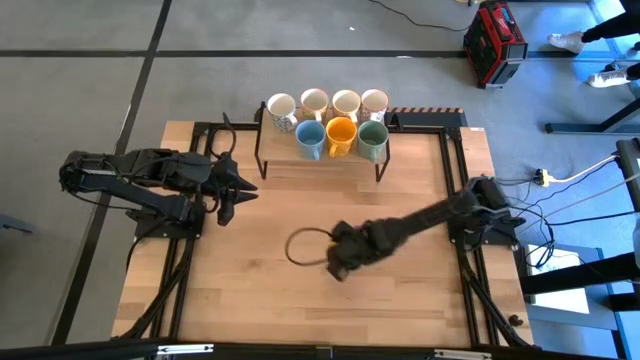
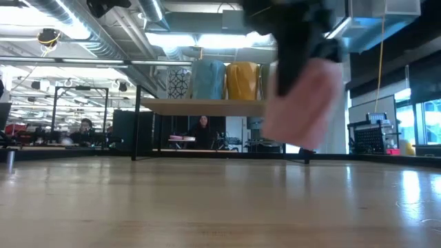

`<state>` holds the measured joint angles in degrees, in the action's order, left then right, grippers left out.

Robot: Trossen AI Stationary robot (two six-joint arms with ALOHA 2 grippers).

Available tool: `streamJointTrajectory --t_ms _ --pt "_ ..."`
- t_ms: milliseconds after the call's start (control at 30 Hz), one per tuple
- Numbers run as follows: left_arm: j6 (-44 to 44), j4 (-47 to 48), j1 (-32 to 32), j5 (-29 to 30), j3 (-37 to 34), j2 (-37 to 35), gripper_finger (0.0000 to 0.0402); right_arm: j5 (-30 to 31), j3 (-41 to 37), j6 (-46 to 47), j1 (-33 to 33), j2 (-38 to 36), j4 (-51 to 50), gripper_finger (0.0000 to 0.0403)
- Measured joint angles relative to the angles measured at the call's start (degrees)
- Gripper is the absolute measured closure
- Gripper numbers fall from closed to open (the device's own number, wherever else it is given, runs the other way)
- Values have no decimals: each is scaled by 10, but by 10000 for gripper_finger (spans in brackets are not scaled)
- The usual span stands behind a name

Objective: Place coffee mugs
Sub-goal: Put the pink mug on the shelf

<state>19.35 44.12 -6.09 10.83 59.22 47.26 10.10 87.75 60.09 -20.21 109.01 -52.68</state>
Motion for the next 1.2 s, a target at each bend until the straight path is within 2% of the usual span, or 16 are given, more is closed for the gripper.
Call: streamJointTrajectory --t_ms 167,300,633,1033,1200 --pt "0 0 0 0 0 0 305 -23 71 -4 48 57 -4 398" --pt "0 1 0 0 0 0 305 -32 114 9 61 94 -7 398" --pt "-1 0 0 0 0 0 305 -76 128 16 64 128 5 395" --pt "-5 0 0 0 0 0 305 -67 129 16 64 127 30 292" --pt "-5 1 0 0 0 0 305 -38 128 11 57 80 20 267"
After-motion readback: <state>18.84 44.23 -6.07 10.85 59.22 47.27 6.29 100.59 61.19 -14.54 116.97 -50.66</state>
